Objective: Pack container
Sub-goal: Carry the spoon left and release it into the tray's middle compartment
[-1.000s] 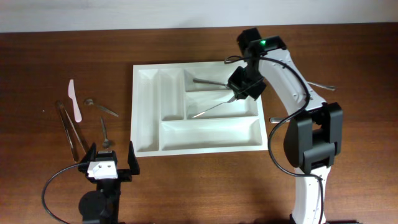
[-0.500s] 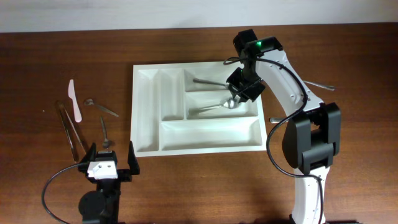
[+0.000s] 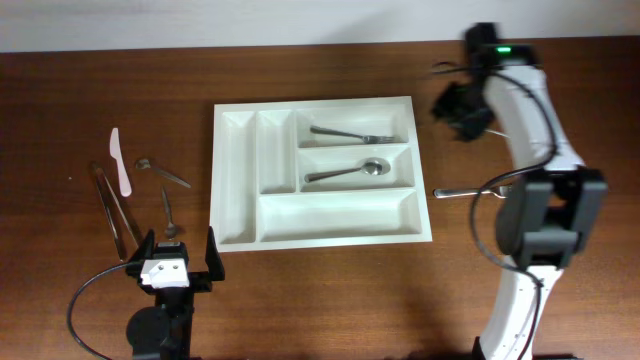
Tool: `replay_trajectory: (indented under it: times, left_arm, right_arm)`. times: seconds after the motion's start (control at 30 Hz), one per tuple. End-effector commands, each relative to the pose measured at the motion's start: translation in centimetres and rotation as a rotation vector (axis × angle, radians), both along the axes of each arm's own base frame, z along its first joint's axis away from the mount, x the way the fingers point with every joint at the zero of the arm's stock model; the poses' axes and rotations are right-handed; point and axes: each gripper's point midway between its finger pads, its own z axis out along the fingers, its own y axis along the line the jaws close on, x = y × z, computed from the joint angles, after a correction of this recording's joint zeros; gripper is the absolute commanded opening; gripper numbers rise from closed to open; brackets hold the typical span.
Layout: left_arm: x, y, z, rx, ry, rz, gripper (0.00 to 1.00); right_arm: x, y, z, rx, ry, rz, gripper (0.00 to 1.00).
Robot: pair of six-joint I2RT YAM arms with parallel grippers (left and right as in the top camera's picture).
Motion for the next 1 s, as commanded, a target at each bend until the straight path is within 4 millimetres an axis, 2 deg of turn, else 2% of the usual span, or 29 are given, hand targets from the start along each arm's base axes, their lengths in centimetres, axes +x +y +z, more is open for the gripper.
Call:
replay_trajectory:
  times: [0.0, 0.03, 0.07, 0.2, 0.3, 0.47, 0.6, 0.67, 0.97]
  left_arm:
    - [0.0, 0.1, -0.2, 0.015, 0.001, 0.003, 0.99]
    - [0.0, 0.1, -0.2, 0.015, 0.001, 0.003, 0.99]
    - [0.0, 0.1, -0.2, 0.015, 0.001, 0.003, 0.99]
    - [0.0, 0.1, -0.2, 0.015, 0.001, 0.003, 0.99]
    - [0.0, 0.1, -0.2, 0.015, 0.001, 0.003, 0.99]
    - [0.0, 0.1, -0.2, 0.015, 0.001, 0.003, 0.99]
    - [0.0, 0.1, -0.2, 0.015, 0.001, 0.003, 0.99]
    - [0.0, 0.1, -0.2, 0.015, 0.001, 0.003, 0.99]
    - [0.0, 0.1, -0.2, 0.015, 0.001, 0.003, 0.99]
  right_arm:
    - [0.9, -5.9, 0.5, -0.043, -0.051, -0.085, 0.63]
    - [1.3, -6.8, 0.7, -0.047, -0.071, -0.097, 0.64]
    - [2.7, -8.1, 1.2, -0.079, -0.145, -0.017, 0.65]
    - [4.9, -9.3, 1.5, -0.214, -0.247, 0.242, 0.8]
    - [5.7, -9.8, 0.3, -0.282, -0.25, 0.352, 0.9]
    - [5.6, -10.0, -2.7, -0.281, -0.202, 0.4, 0.92]
    - [4.9, -9.4, -5.9, -0.237, -0.138, 0.422, 0.93]
    - [4.7, -8.7, -6.6, -0.227, -0.121, 0.44, 0.92]
    - [5.3, -4.8, -6.6, -0.243, -0.14, 0.599, 0.93]
